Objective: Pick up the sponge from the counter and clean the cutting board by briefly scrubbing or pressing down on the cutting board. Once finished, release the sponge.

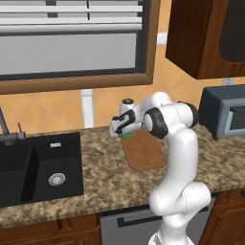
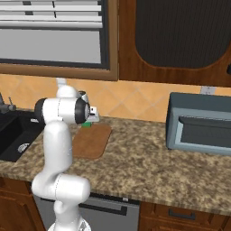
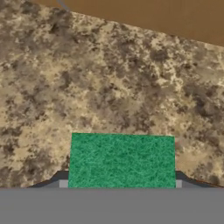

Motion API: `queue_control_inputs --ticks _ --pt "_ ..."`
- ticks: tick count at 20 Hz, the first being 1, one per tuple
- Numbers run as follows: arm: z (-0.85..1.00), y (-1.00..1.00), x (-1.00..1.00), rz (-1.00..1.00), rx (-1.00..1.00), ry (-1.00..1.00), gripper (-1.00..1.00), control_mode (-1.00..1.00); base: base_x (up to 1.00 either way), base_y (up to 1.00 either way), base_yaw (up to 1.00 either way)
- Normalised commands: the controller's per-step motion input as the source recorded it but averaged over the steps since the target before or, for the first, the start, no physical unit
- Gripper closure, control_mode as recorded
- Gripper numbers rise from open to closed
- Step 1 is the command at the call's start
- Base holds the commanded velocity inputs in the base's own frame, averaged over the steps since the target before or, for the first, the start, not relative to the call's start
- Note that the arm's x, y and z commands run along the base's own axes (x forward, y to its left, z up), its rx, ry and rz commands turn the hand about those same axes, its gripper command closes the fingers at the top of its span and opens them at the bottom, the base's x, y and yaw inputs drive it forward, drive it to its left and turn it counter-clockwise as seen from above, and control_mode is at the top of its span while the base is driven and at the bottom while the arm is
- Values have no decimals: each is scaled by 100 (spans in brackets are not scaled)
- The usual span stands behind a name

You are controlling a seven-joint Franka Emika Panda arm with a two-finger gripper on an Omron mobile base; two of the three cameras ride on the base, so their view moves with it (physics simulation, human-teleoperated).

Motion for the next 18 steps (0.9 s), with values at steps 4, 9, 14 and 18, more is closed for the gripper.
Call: queue_control_inputs --ticks 4,9,14,18 --pt "-27 0 -10 0 0 0 100 -100 0 0 0" --pt "-39 -3 -44 -1 1 -9 100 -100 0 0 0" --pt "-30 -3 -55 -6 6 -16 100 -100 0 0 0" --pt "-26 0 -63 -8 10 -23 100 -100 0 0 0"
